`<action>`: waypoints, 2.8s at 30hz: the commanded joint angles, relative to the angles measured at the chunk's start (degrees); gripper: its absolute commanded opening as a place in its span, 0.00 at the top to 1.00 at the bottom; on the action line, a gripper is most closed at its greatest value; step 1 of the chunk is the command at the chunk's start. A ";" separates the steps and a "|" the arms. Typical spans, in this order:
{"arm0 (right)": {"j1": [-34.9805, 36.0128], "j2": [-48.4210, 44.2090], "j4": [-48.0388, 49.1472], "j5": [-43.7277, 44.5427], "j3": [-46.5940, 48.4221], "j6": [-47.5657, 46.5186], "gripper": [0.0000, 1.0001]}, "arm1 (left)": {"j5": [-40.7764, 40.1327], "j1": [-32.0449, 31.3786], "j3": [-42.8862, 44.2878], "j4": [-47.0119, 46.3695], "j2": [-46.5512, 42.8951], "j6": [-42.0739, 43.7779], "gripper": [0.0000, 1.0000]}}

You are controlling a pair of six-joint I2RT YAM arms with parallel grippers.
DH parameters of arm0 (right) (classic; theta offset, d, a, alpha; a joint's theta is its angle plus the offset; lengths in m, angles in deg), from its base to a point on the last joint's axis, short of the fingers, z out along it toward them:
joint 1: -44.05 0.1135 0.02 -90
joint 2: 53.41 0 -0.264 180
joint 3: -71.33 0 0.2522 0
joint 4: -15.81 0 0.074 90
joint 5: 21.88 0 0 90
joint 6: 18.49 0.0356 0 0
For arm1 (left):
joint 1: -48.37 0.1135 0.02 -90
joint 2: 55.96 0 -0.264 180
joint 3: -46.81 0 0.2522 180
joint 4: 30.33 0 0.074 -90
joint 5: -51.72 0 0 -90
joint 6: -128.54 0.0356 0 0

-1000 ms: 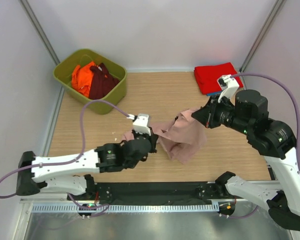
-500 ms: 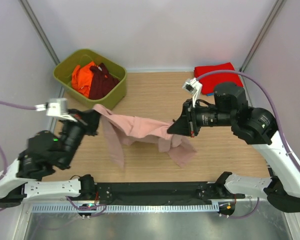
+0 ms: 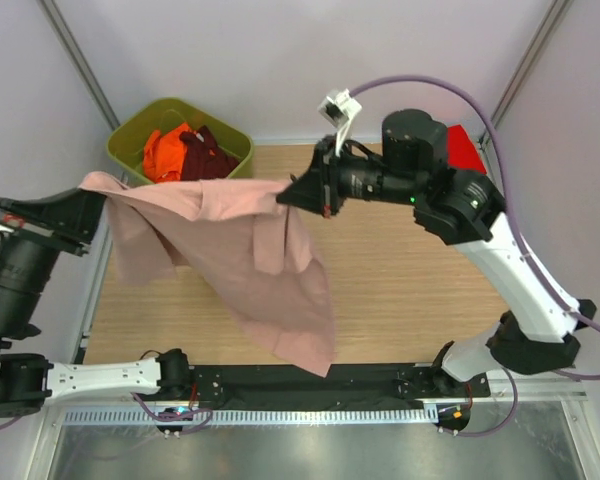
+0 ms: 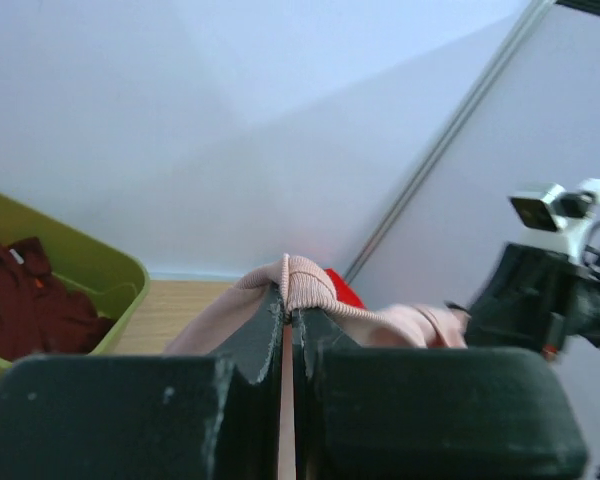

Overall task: Fold and stack the t-shirts
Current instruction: Flatten the tshirt out

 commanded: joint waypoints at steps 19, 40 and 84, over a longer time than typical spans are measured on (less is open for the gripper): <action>-20.52 14.77 31.93 -0.95 5.65 5.81 0.99 | 21.35 2.57 16.91 4.80 13.79 1.81 1.00; -45.93 1.02 13.83 31.41 -42.06 -4.04 0.99 | 46.21 7.13 -13.51 -26.84 54.83 -23.85 1.00; -32.31 -2.22 15.94 22.09 -73.60 10.64 0.35 | 32.20 34.30 -43.31 12.85 18.98 -39.85 0.35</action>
